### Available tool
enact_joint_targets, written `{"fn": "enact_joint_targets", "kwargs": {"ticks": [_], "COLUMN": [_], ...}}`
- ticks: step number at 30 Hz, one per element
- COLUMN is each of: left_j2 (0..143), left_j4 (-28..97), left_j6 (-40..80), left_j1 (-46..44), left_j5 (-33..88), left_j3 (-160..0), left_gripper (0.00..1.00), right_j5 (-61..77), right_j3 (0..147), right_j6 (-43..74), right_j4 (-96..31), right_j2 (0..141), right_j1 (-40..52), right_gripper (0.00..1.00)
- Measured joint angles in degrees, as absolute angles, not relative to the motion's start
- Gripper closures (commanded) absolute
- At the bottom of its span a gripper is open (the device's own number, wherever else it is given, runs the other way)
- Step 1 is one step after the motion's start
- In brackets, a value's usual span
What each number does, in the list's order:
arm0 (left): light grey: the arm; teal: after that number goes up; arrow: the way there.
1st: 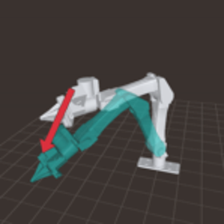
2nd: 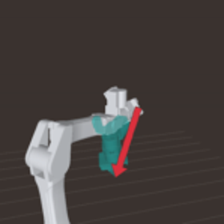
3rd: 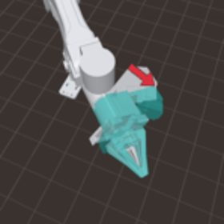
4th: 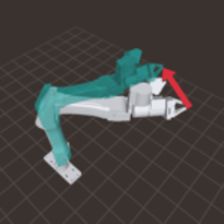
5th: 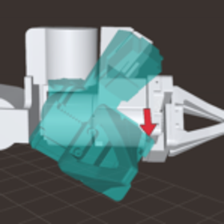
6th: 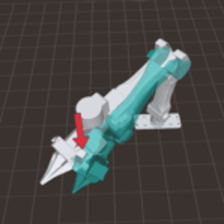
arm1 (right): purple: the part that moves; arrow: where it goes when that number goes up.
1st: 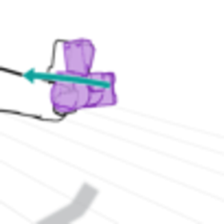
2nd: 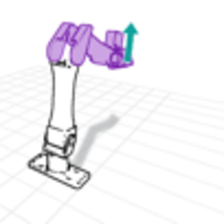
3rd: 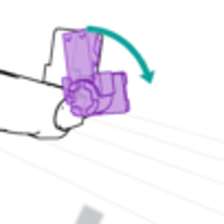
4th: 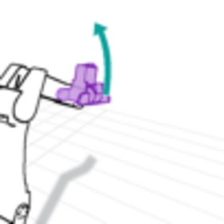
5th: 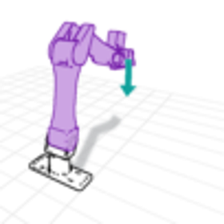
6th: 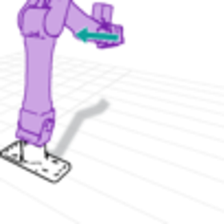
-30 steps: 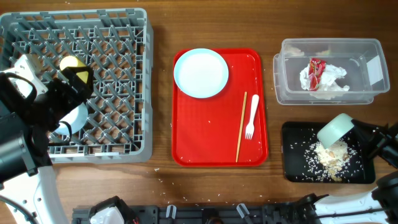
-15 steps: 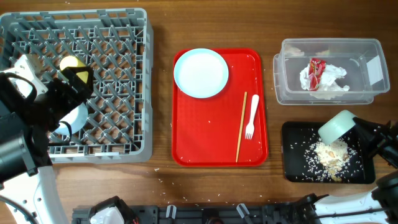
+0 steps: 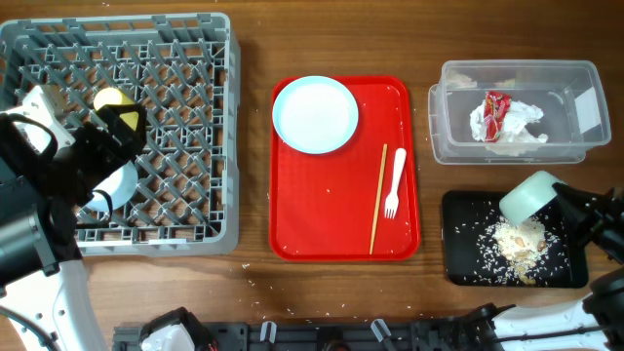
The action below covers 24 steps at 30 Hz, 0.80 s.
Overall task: Sort waste into correct bins and load items into the dishwasher rack
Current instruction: 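Tip the green bowl over the black tray to dump the rice, then carry the emptied green bowl back and set it on the red tray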
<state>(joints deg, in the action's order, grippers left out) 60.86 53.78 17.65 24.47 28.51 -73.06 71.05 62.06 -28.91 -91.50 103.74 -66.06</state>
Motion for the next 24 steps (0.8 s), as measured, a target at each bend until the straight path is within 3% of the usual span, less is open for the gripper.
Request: {"fn": "enact_joint_targets", "kwargs": {"ticks": [8,17,20,24], "left_j2": [60.86,60.86,60.86,60.86], "left_j4": [53.80,53.80,53.82,53.82], "left_j6": [17.65,17.65,17.65,17.65], "left_j1": [24.47,24.47,24.47,24.47], "left_j5": [28.51,28.51,28.51,28.51], "left_j3": [-73.06,-73.06,-73.06,-73.06], "left_gripper": [0.00,0.00,0.00,0.00], "right_j5": [69.76,65.65,62.74,50.48], "right_j3": [62.06,65.43,66.06,66.30], "right_j6": [-32.84,-33.65,-27.70,-7.49], "right_j4": [-92.33,-91.70,-86.32,-70.76], "right_j2": [103.72,89.36,79.07,67.22], "right_j1": [-64.75,-42.09,-34.11,-20.64], "right_gripper": [0.96,0.96,0.96,0.96]}}
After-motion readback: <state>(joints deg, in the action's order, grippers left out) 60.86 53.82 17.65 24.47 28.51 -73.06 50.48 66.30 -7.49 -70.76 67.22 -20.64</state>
